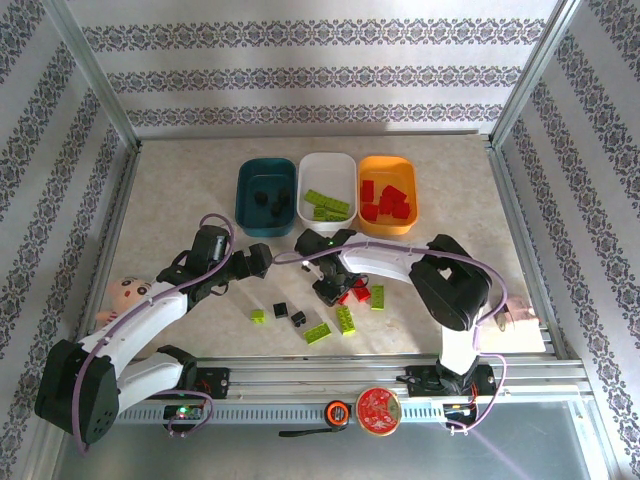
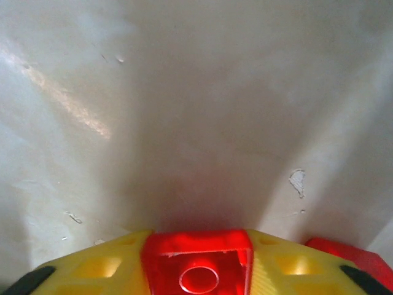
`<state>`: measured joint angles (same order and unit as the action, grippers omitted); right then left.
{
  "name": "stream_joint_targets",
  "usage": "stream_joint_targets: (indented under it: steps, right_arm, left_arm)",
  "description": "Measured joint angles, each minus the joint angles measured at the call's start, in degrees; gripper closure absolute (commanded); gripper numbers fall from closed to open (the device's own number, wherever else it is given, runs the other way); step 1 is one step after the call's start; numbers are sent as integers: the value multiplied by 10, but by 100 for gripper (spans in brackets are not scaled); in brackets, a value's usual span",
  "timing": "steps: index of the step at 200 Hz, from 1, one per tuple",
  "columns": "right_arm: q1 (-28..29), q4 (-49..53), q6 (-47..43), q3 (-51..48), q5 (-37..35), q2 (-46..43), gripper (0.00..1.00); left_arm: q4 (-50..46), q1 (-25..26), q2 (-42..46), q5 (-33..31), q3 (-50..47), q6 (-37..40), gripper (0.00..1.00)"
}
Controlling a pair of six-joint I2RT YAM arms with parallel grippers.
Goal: Sort the legos into containers by color
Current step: Pick up the lego from the bottom-center of the table, then place the lego in the container.
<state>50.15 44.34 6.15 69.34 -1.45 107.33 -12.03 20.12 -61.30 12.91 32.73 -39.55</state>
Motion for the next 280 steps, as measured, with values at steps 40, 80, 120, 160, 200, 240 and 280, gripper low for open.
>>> stream_joint_targets:
  steps: [40,80,120,160,200,240,280]
  right_arm:
    - [-5,-28,4,-7,3,-42,72]
    - [-75,-70,28,-2,11,-133,74]
    - [-215,-133,71,46,-5,-144,73]
    - [-291,-155,101,152,-44,-43,71]
    - [-319,-157,128,197,-58,50,59]
    - [-323,-149,152,213,-63,77,23]
    - [-319,-156,160,201,-63,58,20]
  left_arm:
    - [0,0,0,0,0,0,0]
    - [0,0,8,-1,0,0,0]
    - [-1,0,9,0,0,0,0]
    - [-9,0,19,0,0,0,0]
    - [-21,0,38,-7,0,0,0]
    - [-37,-1,40,-31,0,0,0]
    - [-39,-8,-10,-44,0,-14,0]
